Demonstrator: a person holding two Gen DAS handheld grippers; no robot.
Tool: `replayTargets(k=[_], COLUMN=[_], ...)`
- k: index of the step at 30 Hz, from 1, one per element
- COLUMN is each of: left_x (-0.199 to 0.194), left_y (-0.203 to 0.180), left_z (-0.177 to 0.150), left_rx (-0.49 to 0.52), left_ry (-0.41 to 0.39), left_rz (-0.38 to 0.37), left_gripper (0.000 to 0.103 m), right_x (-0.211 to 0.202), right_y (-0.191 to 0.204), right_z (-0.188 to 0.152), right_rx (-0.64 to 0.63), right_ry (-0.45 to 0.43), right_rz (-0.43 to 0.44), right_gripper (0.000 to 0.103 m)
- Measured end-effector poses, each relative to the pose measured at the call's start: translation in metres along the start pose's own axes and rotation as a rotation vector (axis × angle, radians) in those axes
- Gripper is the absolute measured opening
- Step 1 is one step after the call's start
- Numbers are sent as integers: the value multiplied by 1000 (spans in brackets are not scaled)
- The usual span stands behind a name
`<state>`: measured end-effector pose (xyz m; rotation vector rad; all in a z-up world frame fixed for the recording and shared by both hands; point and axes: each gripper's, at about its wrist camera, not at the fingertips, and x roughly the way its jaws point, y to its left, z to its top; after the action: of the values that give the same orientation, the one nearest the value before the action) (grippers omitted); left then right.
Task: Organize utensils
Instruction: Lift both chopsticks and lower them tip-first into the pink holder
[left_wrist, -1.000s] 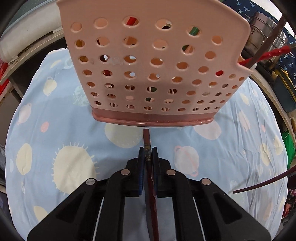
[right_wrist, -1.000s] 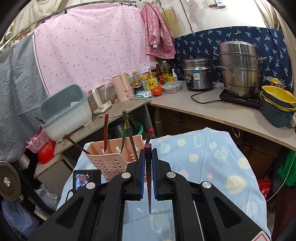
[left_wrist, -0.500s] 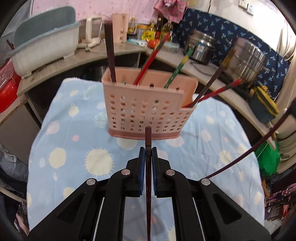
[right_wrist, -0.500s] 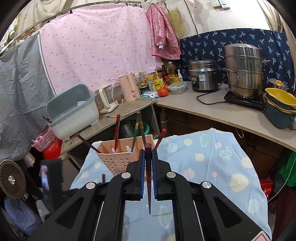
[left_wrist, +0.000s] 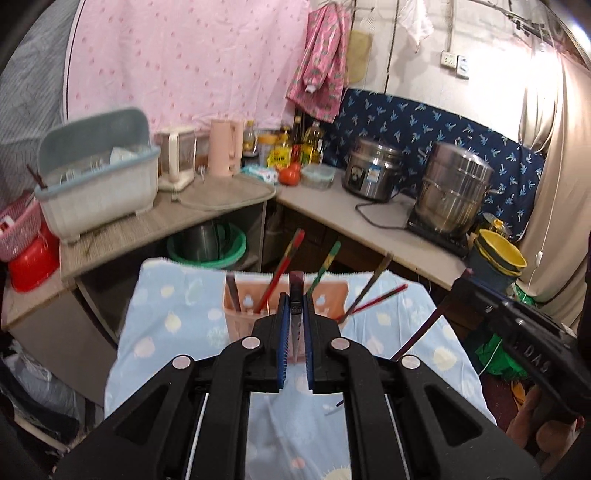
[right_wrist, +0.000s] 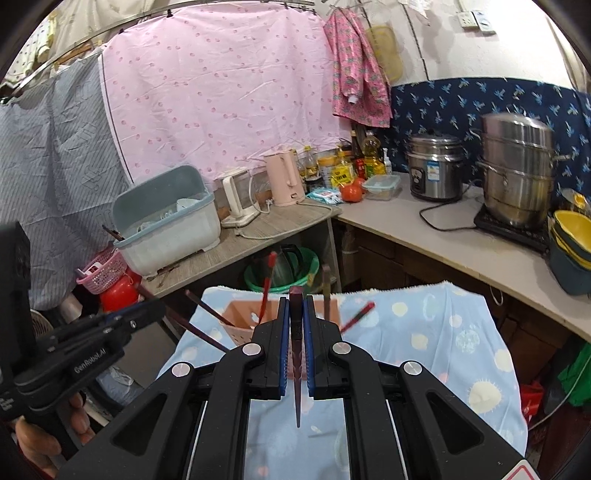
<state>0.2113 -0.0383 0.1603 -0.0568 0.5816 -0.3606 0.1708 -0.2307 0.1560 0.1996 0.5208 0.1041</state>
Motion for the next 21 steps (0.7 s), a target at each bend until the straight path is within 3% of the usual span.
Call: replayTargets(k=[10, 21], left_x=[-9, 38], left_y=[-9, 4], left_z=[81, 100], left_rx=[59, 51], left_ry=[-137, -168], left_rz=[29, 46], left_gripper=[7, 7], right_x=[11, 69], right_y=[30, 48], right_z=[71, 100], right_rx=[-69, -77], right_ry=[-73, -93], right_rz=[25, 6], right_gripper=[7, 7])
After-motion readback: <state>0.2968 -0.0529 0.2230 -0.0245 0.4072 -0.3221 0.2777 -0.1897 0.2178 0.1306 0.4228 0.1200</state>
